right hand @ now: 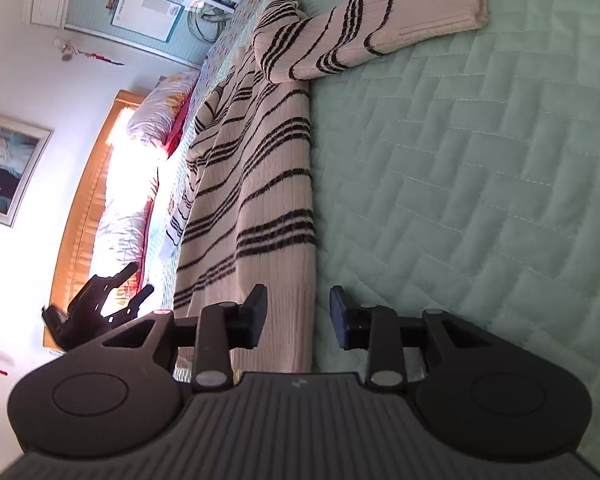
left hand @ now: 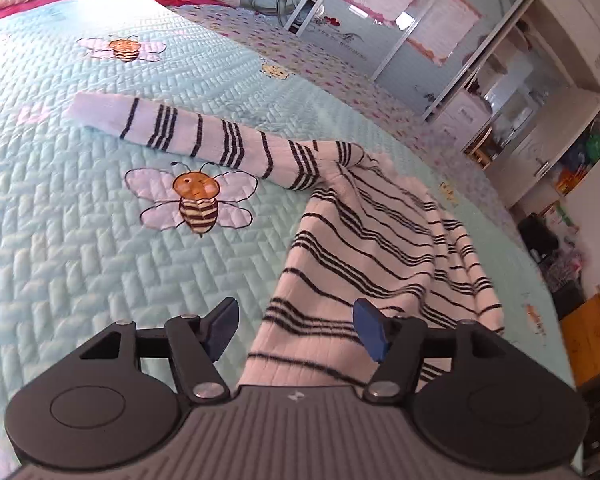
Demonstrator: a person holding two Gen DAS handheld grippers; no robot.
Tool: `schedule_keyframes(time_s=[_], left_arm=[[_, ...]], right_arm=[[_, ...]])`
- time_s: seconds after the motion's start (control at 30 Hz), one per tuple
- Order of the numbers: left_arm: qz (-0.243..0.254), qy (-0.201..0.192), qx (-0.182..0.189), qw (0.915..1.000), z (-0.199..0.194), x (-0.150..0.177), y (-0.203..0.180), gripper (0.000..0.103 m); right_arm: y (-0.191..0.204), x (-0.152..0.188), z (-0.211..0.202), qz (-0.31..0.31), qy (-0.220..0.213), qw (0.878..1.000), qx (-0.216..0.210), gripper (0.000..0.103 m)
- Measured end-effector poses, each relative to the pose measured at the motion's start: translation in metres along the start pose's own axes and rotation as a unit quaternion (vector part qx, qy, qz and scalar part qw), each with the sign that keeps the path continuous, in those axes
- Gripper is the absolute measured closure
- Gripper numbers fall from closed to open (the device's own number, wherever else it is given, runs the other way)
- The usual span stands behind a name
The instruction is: Fold clothes
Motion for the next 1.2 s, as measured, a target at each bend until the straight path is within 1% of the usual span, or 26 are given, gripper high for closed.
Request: schedule_keyframes(time_s=[0.07,0.13,0.2,0.23,0.27,0.3,0.33,0.37,0.47,0.5,0.63,0.73,0.77,0.8,0.93,1.0,1.03,1.1,1.17,1.2], left_arm=[[0.019,0.023,-0.022,0.9993,0.039,-0.012,0.000,0.037],[0.025,0.047,-0.046,0.9975,0.076,-0.020,0.005,0.037],[0.029,0.074,-0.050,0.9956,0.102,-0.021,0.007,0.039],[0.044,0.075,-0.048,0.9950,0.107,-0.020,0.003,0.040],[0.061,0.076,-0.050,0.9939,0.111,-0.020,-0.001,0.056],[0.082,0.074,-0.064,0.9919,0.113,-0.019,-0.003,0.084],[0.083,0.070,-0.073,0.9914,0.112,-0.021,0.001,0.087],[0.084,0.066,-0.081,0.9909,0.111,-0.022,0.004,0.087],[0.098,0.054,-0.107,0.9880,0.105,-0.023,0.012,0.087],[0.101,0.053,-0.106,0.9878,0.102,-0.021,0.013,0.086],[0.097,0.051,-0.096,0.9894,0.096,-0.017,0.016,0.084],[0.087,0.049,-0.100,0.9900,0.092,-0.016,0.012,0.076],[0.088,0.044,-0.108,0.9893,0.090,-0.016,0.010,0.067],[0.094,0.035,-0.113,0.9885,0.085,-0.015,0.006,0.060],[0.120,0.000,-0.131,0.9842,0.064,-0.011,-0.009,0.057],[0.127,-0.011,-0.125,0.9839,0.053,-0.007,-0.016,0.053],[0.125,-0.015,-0.127,0.9838,0.048,-0.004,-0.016,0.052],[0.114,-0.016,-0.128,0.9851,0.037,0.002,-0.013,0.048],[0.093,-0.011,-0.130,0.9871,0.026,0.011,-0.003,0.042],[0.080,-0.004,-0.130,0.9882,0.021,0.013,0.002,0.041]], right_arm=[[0.007,-0.002,0.011,-0.005,0.007,1.000,-0.004,0.060],[0.018,-0.006,0.026,-0.012,0.014,1.000,-0.005,0.053],[0.026,-0.009,0.036,-0.024,0.023,0.999,-0.009,0.049],[0.030,-0.010,0.040,-0.038,0.026,0.999,-0.004,0.049],[0.035,-0.010,0.045,-0.054,0.029,0.998,0.002,0.049],[0.039,-0.011,0.050,-0.069,0.033,0.997,0.007,0.055],[0.040,-0.010,0.052,-0.085,0.036,0.996,0.019,0.079],[0.040,-0.009,0.054,-0.102,0.039,0.994,0.031,0.091],[0.040,-0.006,0.050,-0.136,0.040,0.988,0.056,0.094],[0.040,-0.004,0.046,-0.145,0.039,0.987,0.063,0.094],[0.034,-0.003,0.041,-0.137,0.043,0.987,0.068,0.095],[0.029,-0.002,0.036,-0.119,0.040,0.990,0.066,0.096],[0.028,-0.001,0.036,-0.118,0.040,0.990,0.064,0.096],[0.028,0.000,0.036,-0.117,0.040,0.990,0.063,0.097],[0.024,0.002,0.037,-0.106,0.041,0.992,0.053,0.097],[0.023,0.002,0.038,-0.102,0.042,0.993,0.048,0.097],[0.022,0.001,0.037,-0.100,0.041,0.993,0.046,0.097],[0.017,0.000,0.038,-0.081,0.042,0.995,0.035,0.098],[0.010,-0.002,0.039,-0.054,0.043,0.997,0.016,0.098],[0.007,-0.003,0.039,-0.041,0.043,0.998,0.006,0.098]])
Point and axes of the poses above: each gripper's, at about its wrist camera, not at the fingertips, and z roughly the way its jaws point, y to its left, x to its underside, the point moved 5 cm from there along z, roughly the way its jaws point, and after that the axes turned 8 degrees about x, right-handed, at the moved point
